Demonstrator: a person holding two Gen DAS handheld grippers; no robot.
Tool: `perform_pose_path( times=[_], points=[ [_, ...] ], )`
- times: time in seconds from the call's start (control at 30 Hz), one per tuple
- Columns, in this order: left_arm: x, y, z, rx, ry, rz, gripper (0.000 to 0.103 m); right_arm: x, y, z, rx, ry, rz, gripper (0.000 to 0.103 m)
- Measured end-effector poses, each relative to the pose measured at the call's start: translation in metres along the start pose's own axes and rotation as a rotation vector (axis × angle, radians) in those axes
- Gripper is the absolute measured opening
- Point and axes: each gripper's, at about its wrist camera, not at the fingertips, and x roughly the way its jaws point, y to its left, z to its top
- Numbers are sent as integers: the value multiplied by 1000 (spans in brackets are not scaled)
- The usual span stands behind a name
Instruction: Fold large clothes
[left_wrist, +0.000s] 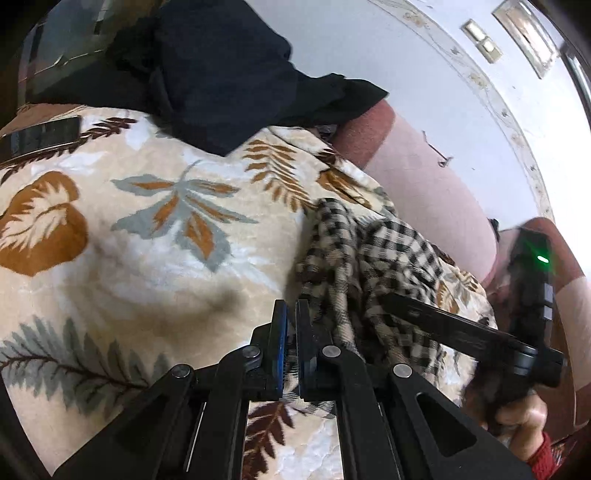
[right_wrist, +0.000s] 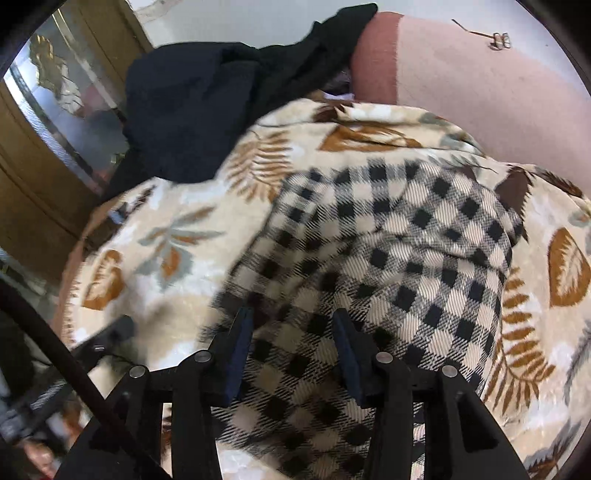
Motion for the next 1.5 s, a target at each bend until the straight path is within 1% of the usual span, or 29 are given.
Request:
perform_pose_path(
  times=[0.03,0.07,0.1,0.13,0.17,0.2,0.23,0.27,0.33,0.47,0.6,0.73,0.9,0.97,1.03,1.13,1.27,1.3,1.33,1.37,1.4,1.47,1.5],
  points=[
    [3,-5,-2,17,2,-14,2,5,0,1,4,-2,-22,49],
    [5,-8,-3,33,5,-20,2,11,1,3,0,-7,-69,49],
    [10,-15,-6,63,15,-33,2,16,1,5,-4,-7,-97,49],
    [13,-20,-8,79,27,-45,3,21,-1,6,-2,3,-107,49],
    [18,-24,-10,96,49,-61,3,27,-4,6,11,20,-108,42],
    [24,-28,-13,108,77,-74,3,30,-7,6,28,30,-93,31],
    [26,-30,-15,113,94,-73,3,32,-9,6,47,46,-58,7],
    [28,-31,-16,115,103,-66,3,29,-12,7,69,36,-43,7],
    [26,-29,-15,104,104,-57,3,20,-10,10,71,2,-11,6],
    [14,-15,-5,42,73,-67,3,2,9,20,46,-52,40,6],
    [9,-5,0,6,55,-40,3,12,29,28,21,-41,59,6],
    [6,0,1,-14,54,-32,3,31,35,26,35,-9,84,6],
    [12,-3,-1,8,76,-10,3,50,38,24,51,27,119,6],
    [20,-4,-4,24,103,-1,3,54,34,26,69,40,146,6],
    [31,-7,-8,36,147,-7,3,55,31,27,88,50,174,6],
    [45,-12,-13,59,183,-17,3,55,26,28,104,57,202,6],
    [54,-20,-17,97,190,-5,3,54,24,28,106,61,213,6],
    [57,-22,-19,110,203,4,3,54,24,28,105,62,214,6],
    [59,-23,-19,126,210,30,0,54,24,28,106,63,215,6],
    [60,-24,-20,145,209,69,0,54,23,28,107,64,218,6],
    [61,-22,-20,148,206,88,0,54,23,28,107,65,219,6],
    [64,-16,-19,125,225,92,0,55,21,27,105,67,222,6],
    [66,-12,-19,121,230,120,0,55,21,27,103,70,220,6]
  ],
)
